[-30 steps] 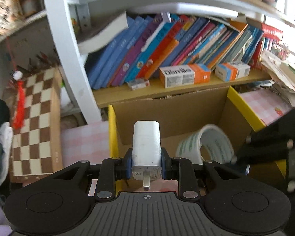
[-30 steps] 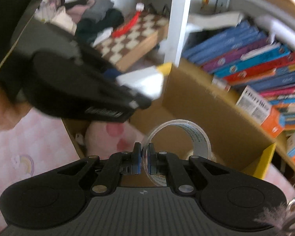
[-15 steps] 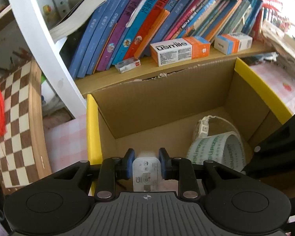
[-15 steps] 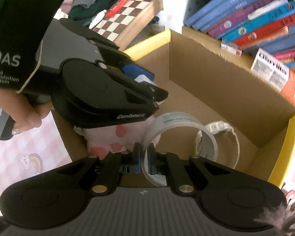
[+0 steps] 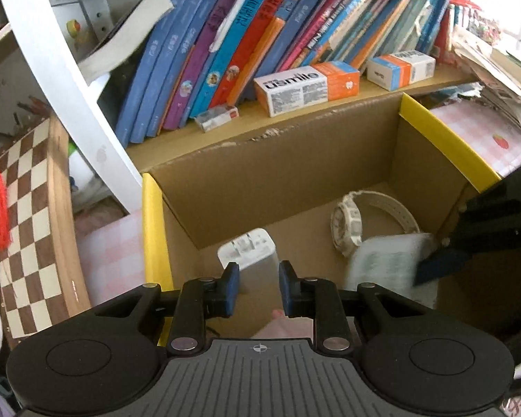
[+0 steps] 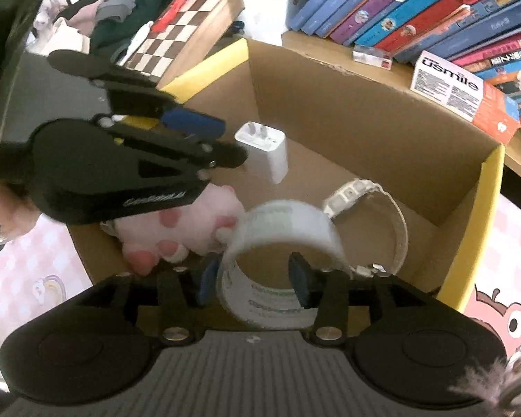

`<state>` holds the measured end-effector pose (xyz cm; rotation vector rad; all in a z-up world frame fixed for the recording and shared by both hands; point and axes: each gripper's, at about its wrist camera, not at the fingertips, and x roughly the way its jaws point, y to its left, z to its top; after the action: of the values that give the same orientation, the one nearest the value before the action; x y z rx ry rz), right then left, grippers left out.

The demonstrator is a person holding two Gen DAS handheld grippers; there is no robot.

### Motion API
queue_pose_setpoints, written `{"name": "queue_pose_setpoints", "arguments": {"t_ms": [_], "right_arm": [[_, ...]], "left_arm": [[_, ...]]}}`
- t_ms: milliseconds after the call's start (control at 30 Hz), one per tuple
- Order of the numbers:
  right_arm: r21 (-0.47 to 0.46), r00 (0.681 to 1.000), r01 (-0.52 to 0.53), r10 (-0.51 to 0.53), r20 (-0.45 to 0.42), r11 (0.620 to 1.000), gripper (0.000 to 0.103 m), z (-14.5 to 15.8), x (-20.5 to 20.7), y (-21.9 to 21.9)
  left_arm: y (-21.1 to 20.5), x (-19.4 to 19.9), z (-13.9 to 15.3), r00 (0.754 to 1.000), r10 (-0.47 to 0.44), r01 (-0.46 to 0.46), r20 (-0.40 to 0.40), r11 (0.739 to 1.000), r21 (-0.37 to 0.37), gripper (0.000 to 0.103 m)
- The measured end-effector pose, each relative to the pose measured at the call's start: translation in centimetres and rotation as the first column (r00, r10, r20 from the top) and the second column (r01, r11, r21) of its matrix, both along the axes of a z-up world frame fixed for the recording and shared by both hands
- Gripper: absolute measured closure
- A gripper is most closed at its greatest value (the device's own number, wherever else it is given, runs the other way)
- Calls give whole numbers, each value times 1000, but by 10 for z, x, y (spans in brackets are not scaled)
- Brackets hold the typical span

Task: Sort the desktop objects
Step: 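Open both tools to drop the tape roll and charger into the box, then withdraw both tools from the box back toward the remaining objects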

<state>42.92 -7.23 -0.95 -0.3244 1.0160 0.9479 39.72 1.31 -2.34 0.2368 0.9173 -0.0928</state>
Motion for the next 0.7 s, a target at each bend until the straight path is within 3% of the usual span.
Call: {"name": "queue_pose_setpoints", "arguments": {"t_ms": [367,600,700], "right_arm": [[-81,997,-6,12,78,997,57,-3,5,-7],[-41,996,18,-14,86,999,46,10,-2,-14],[-20,995,15,-13,103,1000,34,20,-8,-18]], "left_arm": [[0,-18,6,1000,-2,2,10,1000,9,76],[1,-36,21,997,19,-22,76,999,33,53],[2,-45,28,995,19,-23,96,999,38,44]]}}
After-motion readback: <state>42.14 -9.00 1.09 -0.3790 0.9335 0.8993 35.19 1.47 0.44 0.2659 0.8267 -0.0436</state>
